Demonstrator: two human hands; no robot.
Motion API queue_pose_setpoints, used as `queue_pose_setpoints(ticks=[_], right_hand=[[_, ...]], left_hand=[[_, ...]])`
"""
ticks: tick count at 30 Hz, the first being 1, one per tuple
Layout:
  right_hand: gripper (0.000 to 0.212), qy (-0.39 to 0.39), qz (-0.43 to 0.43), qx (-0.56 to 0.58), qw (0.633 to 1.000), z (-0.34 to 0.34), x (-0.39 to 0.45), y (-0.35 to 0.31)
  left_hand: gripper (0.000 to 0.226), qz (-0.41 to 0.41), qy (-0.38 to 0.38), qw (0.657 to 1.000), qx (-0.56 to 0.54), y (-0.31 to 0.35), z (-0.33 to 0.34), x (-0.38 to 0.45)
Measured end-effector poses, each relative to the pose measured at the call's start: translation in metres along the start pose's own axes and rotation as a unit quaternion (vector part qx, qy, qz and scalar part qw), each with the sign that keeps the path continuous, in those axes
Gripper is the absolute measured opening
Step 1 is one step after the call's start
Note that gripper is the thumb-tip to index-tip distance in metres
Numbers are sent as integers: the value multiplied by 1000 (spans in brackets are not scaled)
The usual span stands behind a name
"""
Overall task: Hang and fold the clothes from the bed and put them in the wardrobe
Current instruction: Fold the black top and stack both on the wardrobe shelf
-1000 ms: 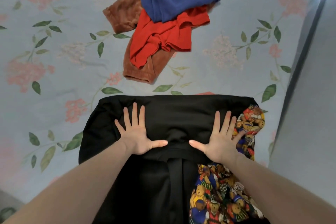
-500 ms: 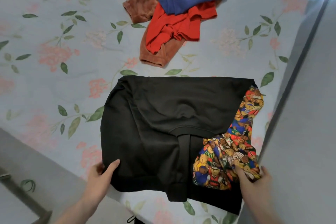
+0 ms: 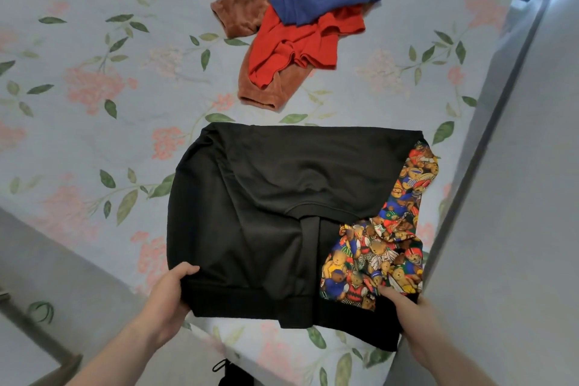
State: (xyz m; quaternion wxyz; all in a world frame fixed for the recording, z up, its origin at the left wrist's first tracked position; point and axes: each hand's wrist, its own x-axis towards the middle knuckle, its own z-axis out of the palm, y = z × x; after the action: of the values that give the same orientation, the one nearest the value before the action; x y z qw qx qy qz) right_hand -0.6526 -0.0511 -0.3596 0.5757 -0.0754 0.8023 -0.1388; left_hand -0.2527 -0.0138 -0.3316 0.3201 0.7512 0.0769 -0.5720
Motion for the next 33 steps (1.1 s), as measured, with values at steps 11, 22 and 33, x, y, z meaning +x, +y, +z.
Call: queue_pose_setpoints(ticks=[11,22,33], right_hand=[[32,18,-33,54,998,-8,-26,-32],[20,-85,-80,75,990,-20,-64,-171],[49,-94,-31,143,985,5,-10,-284]], left_hand=[[41,3,2,993,117,16,10,-28],[44,145,-11,989,-22,142,57,-60],[12,42,-4,992,-120,242,141,-4]])
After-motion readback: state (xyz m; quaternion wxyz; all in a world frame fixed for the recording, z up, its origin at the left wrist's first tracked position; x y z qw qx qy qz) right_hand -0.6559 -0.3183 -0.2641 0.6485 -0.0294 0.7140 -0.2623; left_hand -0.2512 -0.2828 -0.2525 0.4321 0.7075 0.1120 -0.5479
